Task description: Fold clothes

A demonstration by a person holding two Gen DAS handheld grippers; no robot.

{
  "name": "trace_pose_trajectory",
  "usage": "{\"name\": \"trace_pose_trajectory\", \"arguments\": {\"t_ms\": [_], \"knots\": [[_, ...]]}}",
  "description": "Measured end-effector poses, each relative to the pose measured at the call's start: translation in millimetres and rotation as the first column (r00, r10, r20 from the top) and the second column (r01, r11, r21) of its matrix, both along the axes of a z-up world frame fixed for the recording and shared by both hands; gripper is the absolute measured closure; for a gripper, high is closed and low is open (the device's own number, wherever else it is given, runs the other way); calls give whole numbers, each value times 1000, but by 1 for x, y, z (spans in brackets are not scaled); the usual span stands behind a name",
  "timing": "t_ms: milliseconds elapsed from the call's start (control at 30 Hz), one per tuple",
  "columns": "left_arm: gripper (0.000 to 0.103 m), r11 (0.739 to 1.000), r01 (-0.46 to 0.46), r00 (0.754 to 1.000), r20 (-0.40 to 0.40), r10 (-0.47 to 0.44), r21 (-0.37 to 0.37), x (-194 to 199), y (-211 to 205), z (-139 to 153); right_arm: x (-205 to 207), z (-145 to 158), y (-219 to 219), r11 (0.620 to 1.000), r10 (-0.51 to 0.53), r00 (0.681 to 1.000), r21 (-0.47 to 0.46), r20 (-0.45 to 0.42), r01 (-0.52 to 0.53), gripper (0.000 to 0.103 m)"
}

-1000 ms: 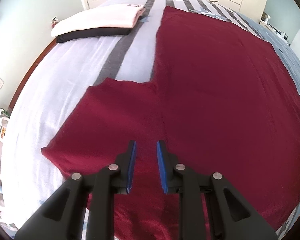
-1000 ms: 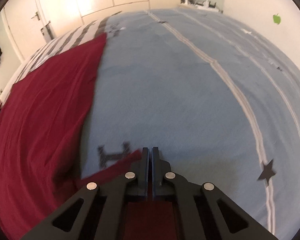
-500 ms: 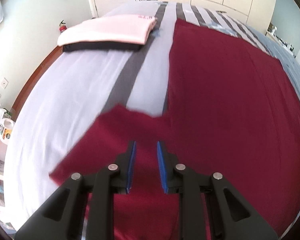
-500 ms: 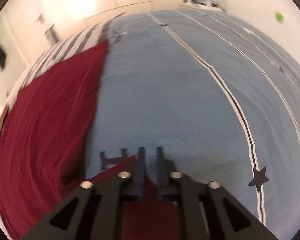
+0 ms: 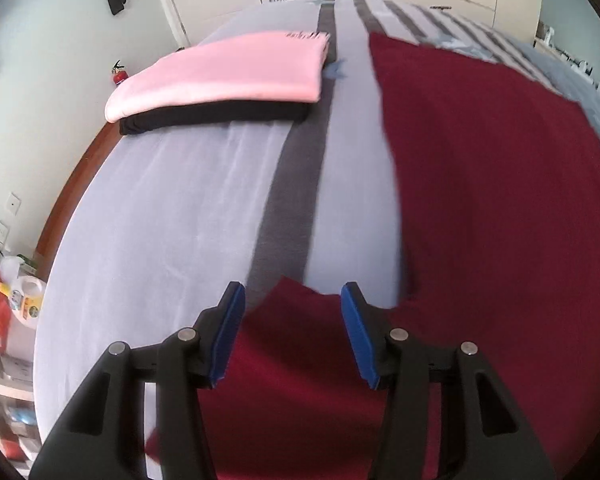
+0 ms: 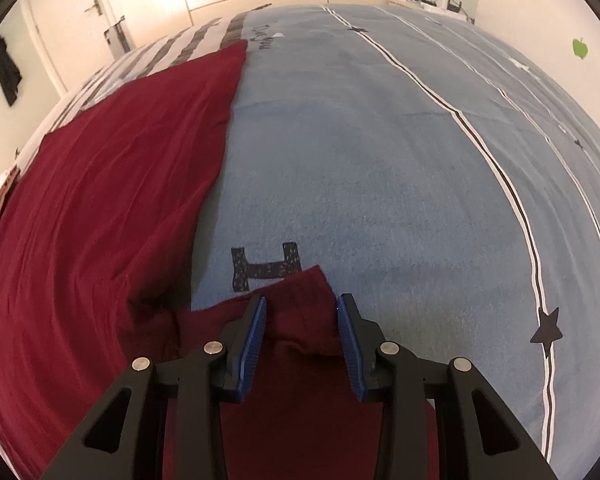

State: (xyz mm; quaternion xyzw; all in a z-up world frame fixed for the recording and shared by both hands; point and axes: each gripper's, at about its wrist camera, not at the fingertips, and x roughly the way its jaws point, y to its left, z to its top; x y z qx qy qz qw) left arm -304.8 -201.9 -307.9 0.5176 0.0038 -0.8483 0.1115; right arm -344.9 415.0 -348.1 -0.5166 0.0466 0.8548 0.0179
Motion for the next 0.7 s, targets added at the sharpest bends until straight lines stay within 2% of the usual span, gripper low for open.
{"name": "trace_pose_trajectory", "arguments": {"t_ms": [67,100,167,200,267,333,467,633,700], "knots": [[56,1000,-7,1000,23,6,27,-4,-11,-10,-1,-2,0,1000,6,1000,18,1,-6,70],[64,999,0,1000,28,-2,45,-4,-13,-15,-1,-2,-2,999,9,1000,31,0,-9,71],[78,998,28,999,33,-30,53,-5,-10,-19,-2,-3,-6,998,13,1000,59,-4,-12,84],[89,998,45,998,34,-47,49,-5,-7,-20,-2,-4,-8,998,11,1000,69,-5,-10,87],[94,997,64,998,26,-65,41,-5,-3,-16,0,1,-11,997,-12,1000,75,-9,13,93],[95,997,71,997,13,-71,35,-5,0,-8,1,5,-12,995,-32,999,94,-18,34,97],[95,998,51,998,-27,-50,43,1,-9,11,14,23,-6,989,-77,995,125,-57,84,98],[95,999,36,999,9,-36,38,8,-23,-5,13,17,7,986,-111,993,118,-38,114,98],[89,999,24,1000,15,-25,37,5,-23,-13,17,6,12,989,-119,993,83,2,118,98]]}}
